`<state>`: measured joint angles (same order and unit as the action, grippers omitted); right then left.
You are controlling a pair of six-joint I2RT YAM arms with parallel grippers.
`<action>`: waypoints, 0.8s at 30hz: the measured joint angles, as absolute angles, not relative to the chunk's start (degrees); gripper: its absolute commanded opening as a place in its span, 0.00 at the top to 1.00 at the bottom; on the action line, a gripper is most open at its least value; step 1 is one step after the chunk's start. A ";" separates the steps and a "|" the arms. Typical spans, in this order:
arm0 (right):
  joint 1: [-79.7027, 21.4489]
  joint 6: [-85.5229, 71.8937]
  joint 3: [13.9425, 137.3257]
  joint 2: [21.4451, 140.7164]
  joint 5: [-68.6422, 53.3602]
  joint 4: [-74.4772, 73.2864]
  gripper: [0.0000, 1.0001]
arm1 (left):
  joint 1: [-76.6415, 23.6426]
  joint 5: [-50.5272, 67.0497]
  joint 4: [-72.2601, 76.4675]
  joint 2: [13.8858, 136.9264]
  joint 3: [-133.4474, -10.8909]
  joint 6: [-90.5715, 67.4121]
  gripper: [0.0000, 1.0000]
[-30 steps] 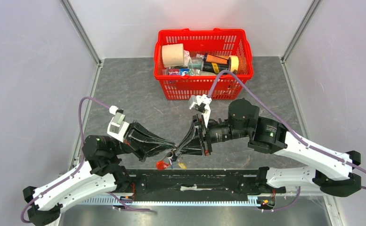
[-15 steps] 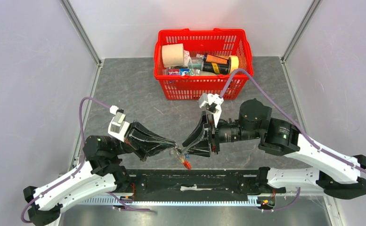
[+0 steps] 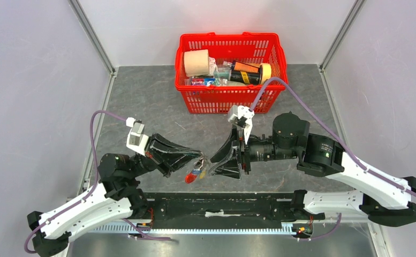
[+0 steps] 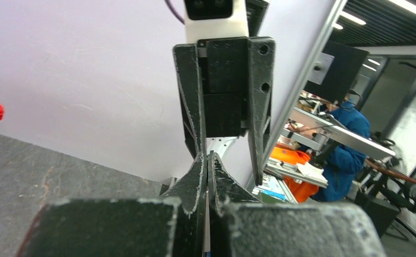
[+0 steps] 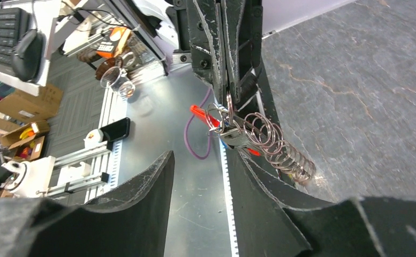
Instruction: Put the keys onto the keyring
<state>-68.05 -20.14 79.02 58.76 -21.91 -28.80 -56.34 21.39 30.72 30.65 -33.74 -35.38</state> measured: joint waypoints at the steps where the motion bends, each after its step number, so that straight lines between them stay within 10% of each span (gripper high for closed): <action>1: -68.05 -20.14 79.02 58.85 -21.17 -29.19 0.46 | -56.34 20.36 30.09 30.65 -33.74 -35.35 0.98; 24: -68.05 -28.64 73.25 61.36 -2.48 -30.72 0.38 | -56.34 -1.76 16.36 32.14 -33.71 -35.38 0.98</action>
